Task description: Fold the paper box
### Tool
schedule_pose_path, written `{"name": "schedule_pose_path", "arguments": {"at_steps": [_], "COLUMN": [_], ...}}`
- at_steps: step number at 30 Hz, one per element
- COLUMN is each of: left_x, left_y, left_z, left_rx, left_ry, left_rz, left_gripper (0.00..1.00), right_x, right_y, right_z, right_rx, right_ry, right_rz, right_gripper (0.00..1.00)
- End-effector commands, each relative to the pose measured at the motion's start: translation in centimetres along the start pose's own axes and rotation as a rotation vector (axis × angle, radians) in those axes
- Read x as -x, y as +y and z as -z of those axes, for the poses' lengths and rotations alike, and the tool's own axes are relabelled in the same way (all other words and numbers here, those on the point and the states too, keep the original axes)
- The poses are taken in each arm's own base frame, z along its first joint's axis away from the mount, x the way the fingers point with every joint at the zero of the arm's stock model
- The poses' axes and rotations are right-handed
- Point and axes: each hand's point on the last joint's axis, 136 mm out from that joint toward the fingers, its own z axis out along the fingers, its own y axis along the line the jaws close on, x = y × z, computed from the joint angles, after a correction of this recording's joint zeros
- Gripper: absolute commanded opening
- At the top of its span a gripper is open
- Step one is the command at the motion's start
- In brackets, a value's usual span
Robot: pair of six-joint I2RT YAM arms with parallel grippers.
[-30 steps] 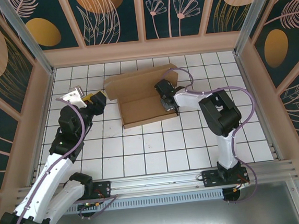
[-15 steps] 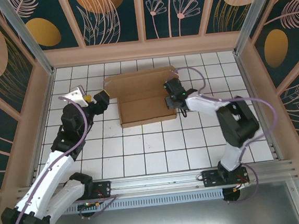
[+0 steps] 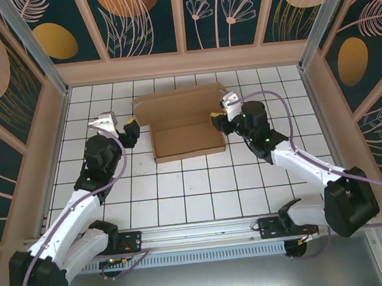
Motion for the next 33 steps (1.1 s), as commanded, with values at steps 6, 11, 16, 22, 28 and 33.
{"name": "schedule_pose_path", "arguments": {"at_steps": [6, 11, 16, 22, 28, 33], "left_x": [-2.5, -2.4, -2.8, -2.9, -4.2, -4.6], "left_y": [1.9, 1.8, 3.1, 2.8, 2.0, 1.3], "left_z": [-3.5, -5.7, -7.9, -9.9, -11.4, -11.7], "left_rx": [-0.129, -0.191, -0.173, -0.214, -0.296, -0.342], "left_ry": [-0.025, -0.024, 0.000, 0.012, 0.077, 0.098], "left_rz": [-0.225, -0.252, -0.277, -0.301, -0.324, -0.321], "left_gripper": [0.75, 0.74, 0.72, 0.68, 0.59, 0.35], "right_x": [2.1, 0.6, -0.5, -0.9, -2.5, -2.7], "right_y": [-3.4, -7.5, -9.3, -10.1, -9.9, -9.7], "right_z": [0.4, -0.7, -3.4, -6.3, -8.4, -8.8], "right_rx": [0.106, 0.084, 0.098, 0.153, 0.188, 0.174], "right_ry": [-0.173, -0.155, -0.088, -0.047, 0.039, 0.058], "right_rz": [0.281, 0.239, 0.247, 0.240, 0.269, 0.273], "right_gripper": [0.46, 0.46, 0.54, 0.53, 0.46, 0.28]}}
